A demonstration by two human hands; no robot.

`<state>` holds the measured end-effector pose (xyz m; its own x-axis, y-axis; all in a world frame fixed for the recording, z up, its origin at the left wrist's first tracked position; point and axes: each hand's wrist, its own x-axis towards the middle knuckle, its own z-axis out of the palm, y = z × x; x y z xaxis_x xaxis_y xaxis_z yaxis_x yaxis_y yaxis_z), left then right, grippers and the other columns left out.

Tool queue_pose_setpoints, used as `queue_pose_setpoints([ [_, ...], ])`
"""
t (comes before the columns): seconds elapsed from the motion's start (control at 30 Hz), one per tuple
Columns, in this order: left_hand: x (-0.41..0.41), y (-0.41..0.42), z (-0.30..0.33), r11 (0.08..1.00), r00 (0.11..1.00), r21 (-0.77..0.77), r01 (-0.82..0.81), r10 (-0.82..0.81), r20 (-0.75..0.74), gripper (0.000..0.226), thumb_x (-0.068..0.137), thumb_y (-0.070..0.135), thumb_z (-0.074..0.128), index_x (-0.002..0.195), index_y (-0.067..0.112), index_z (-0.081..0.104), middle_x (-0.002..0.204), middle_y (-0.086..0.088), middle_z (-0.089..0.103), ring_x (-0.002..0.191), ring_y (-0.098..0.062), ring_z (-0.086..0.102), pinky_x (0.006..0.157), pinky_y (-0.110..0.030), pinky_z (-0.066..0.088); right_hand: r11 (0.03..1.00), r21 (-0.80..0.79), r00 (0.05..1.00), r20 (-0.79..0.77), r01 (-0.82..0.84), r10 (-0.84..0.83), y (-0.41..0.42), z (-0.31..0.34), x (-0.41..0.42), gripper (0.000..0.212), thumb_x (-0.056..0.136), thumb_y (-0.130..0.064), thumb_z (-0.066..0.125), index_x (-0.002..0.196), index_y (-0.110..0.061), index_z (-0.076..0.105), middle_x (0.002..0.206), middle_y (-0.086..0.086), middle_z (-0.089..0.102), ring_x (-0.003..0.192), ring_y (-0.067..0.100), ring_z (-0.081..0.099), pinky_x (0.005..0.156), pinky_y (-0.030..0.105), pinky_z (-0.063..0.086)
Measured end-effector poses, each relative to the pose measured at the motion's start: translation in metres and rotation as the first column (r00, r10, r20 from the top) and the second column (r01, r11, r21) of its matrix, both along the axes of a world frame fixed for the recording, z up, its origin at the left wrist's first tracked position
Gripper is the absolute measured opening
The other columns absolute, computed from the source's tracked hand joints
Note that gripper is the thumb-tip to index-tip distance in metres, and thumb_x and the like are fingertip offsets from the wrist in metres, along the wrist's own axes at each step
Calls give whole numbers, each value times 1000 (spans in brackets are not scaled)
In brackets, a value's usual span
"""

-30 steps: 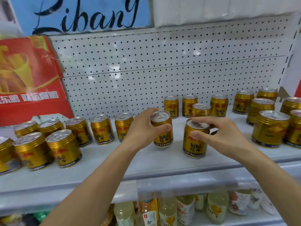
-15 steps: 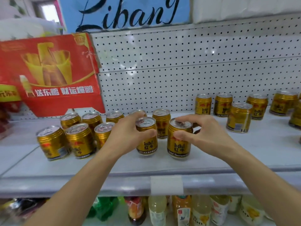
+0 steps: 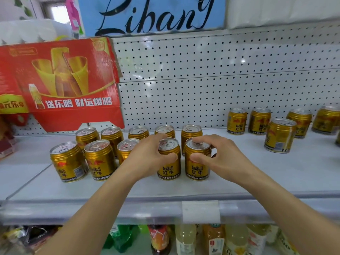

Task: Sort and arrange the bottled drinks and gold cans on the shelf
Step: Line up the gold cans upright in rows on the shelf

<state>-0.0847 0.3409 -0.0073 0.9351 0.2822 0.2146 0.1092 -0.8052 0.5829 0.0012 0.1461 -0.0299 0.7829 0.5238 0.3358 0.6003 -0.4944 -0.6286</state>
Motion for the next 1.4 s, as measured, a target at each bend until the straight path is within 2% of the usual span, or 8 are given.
queue_pose_setpoints([
  [0.33,1,1,1,999,1000,36,8,-7,-21,75,82,36,70,148,27,36,146,3,47,127,-16,49,97,-32,48,999,-33,1000,-15,-19,18,0,2,3,48,82,-52,67,126,-43,53,124,-11,55,113,9,52,93,36,52],
  [0.5,-2,-3,-2,985,997,167,48,-58,55,77,85,51,64,150,26,32,150,6,35,134,-13,38,109,-33,38,999,2,999,26,-37,37,-4,7,7,50,75,-76,47,117,-49,54,124,-19,50,114,4,50,93,39,49],
  [0.67,17,-7,8,953,997,298,60,-71,25,71,93,60,44,152,26,27,159,4,22,145,-16,22,114,-35,25,992,66,994,29,-104,103,12,40,42,36,97,-47,43,126,-34,61,131,-17,51,122,3,45,98,28,36],
  [0.83,33,-5,5,942,995,319,102,-93,-44,30,98,39,39,99,13,54,115,0,52,112,-20,49,90,-36,44,973,-173,988,-67,-151,142,25,44,70,22,96,-25,58,114,-28,71,131,-6,60,116,12,55,94,27,40],
  [1.0,36,-4,3,932,993,345,111,-89,-79,35,99,36,36,114,10,55,143,-3,43,129,-18,38,99,-34,37,978,-149,989,-24,-145,143,21,40,74,28,91,-18,66,117,-27,71,132,-5,61,115,12,58,95,26,42],
  [1.23,34,-5,2,939,992,322,122,-110,-55,42,100,43,33,128,18,52,141,0,46,132,-20,39,106,-37,35,984,-136,992,27,-119,123,17,28,71,34,95,-27,59,128,-31,62,141,-8,52,126,11,49,103,28,38],
  [1.33,32,-12,9,945,988,291,149,-152,-14,59,98,56,28,149,29,33,157,7,28,145,-13,22,117,-33,18,999,-44,994,103,-24,28,-11,23,75,43,97,-32,56,139,-33,50,146,-11,44,135,10,37,111,29,30],
  [1.4,38,-18,17,967,977,157,200,-209,39,59,94,61,30,146,34,38,154,12,35,140,-8,30,114,-33,26,995,-19,979,178,102,-97,-45,24,86,39,96,-29,57,135,-27,55,142,-4,48,136,16,37,109,29,28],
])
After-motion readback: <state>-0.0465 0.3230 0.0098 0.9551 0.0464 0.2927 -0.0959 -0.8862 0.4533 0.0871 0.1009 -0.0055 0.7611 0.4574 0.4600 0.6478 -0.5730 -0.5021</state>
